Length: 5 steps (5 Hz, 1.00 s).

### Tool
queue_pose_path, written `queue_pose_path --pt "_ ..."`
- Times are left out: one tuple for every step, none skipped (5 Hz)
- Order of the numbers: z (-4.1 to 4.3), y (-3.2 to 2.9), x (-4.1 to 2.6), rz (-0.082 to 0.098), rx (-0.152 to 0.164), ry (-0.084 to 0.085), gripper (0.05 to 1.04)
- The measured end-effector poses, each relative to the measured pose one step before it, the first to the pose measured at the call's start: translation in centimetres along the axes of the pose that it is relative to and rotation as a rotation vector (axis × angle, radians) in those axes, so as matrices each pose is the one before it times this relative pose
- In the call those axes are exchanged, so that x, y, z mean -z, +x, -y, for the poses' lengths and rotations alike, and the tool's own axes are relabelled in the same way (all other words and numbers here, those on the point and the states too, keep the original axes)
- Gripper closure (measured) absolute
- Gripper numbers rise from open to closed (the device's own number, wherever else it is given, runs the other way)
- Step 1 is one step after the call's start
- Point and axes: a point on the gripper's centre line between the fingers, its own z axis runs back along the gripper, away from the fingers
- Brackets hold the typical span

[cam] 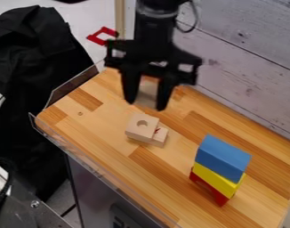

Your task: Removed the cube from the tower and put it on top of the cube with a hole

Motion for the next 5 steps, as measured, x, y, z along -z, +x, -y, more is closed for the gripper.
queue_pose_path --pt "-0.431 1.391 2.822 -0.0578 0.0144 0.0051 0.584" --pt "-0.27 1.122 1.966 -0.0287 0.0028 -0.0077 0.583" --pt "-0.459 0.939 1.518 -0.0235 -0.0004 -0.018 0.583" --pt "-0.439 0.622 0.888 -0.0193 -0.0064 -0.01 0.583" --pt "-0.322 0.709 0.031 0.0097 -0.0042 -0.0048 0.583"
